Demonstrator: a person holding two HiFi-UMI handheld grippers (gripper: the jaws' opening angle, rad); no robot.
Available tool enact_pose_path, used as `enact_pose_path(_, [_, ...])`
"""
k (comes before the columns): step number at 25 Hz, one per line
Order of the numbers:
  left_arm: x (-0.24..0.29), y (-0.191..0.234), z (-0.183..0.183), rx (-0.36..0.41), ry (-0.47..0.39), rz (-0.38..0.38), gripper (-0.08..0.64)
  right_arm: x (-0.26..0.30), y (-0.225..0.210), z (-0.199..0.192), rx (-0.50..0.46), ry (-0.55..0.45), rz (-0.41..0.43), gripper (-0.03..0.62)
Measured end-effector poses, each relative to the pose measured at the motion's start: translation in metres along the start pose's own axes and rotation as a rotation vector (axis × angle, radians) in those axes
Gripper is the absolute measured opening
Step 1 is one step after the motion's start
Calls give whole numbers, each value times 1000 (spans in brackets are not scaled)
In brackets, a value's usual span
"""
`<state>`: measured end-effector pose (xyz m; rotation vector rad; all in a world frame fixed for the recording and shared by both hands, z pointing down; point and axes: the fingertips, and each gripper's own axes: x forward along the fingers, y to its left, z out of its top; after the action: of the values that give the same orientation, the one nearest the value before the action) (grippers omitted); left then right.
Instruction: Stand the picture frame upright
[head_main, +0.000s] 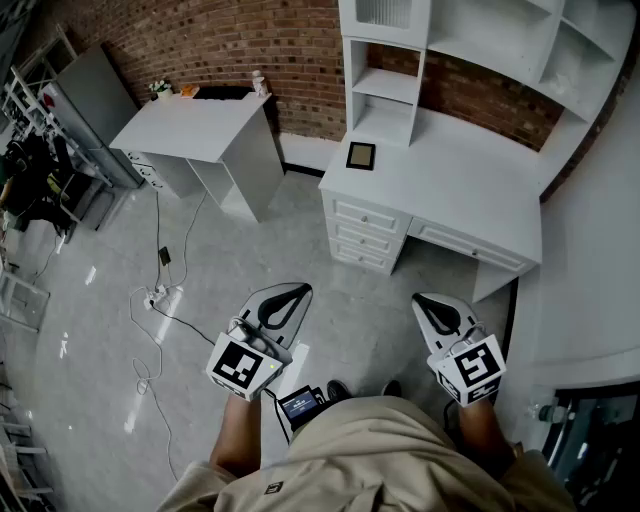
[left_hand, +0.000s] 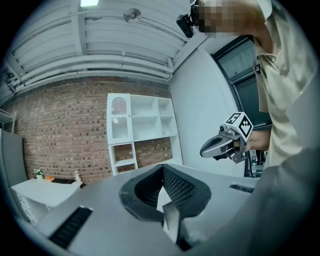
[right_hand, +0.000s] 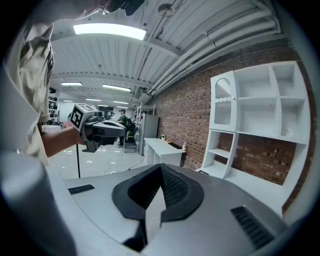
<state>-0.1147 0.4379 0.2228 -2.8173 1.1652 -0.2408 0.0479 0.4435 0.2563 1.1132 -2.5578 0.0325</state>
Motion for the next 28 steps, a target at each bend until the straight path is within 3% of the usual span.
enact_pose_path(17, [-12,23,-16,-12,-10,-25,6,22,7,15,55,-56,-45,3])
enact_pose_path(28, [31,30,-28,-32,9,-77,6,32,-31,1,89,-19,-96,3])
